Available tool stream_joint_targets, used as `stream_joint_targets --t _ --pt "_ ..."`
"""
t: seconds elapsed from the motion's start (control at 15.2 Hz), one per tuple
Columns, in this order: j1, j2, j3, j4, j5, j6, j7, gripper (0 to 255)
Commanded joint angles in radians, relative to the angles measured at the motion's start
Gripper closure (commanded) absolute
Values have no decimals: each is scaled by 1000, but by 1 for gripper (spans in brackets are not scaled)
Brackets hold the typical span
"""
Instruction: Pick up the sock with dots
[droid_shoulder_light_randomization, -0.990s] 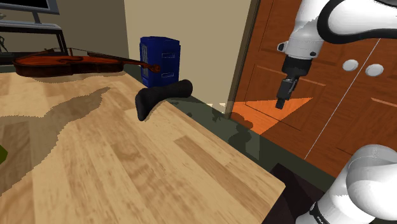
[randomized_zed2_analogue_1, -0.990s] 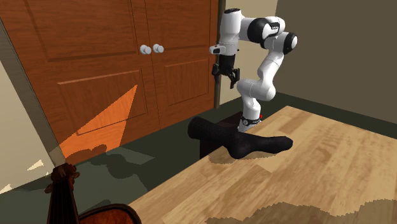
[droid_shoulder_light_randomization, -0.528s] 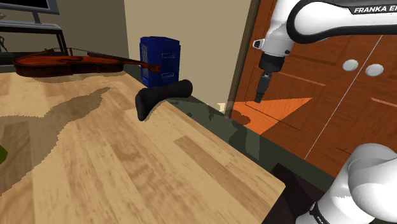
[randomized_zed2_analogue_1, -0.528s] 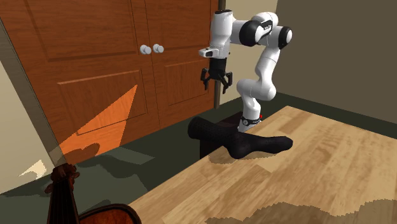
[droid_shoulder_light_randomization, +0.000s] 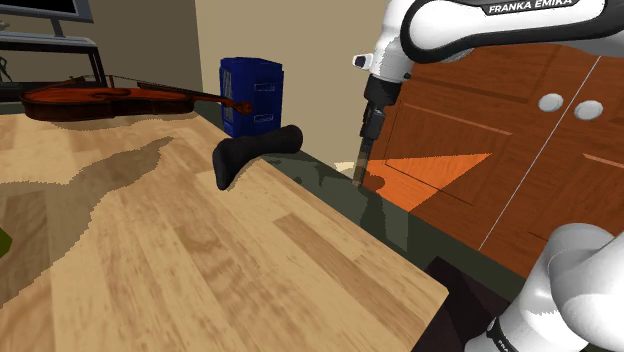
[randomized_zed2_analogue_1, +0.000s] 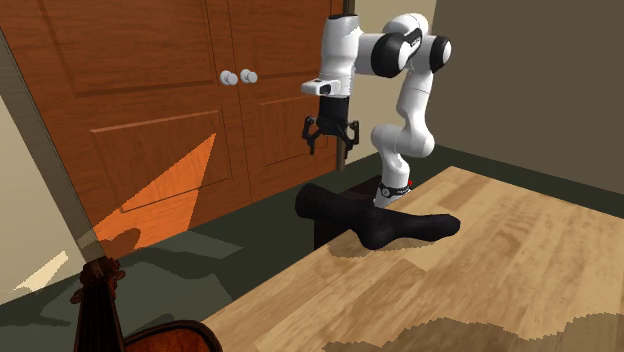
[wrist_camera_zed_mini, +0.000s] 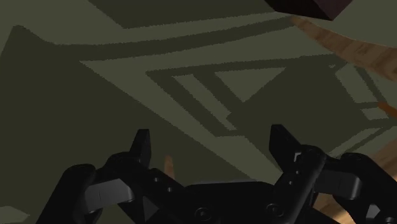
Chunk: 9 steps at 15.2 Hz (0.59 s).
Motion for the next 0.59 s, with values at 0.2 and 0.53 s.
stream_joint_targets --t 0.2,0.53 --pt "51 144 2 124 35 59 -152 0" --pt "94 271 22 261 73 84 -292 0"
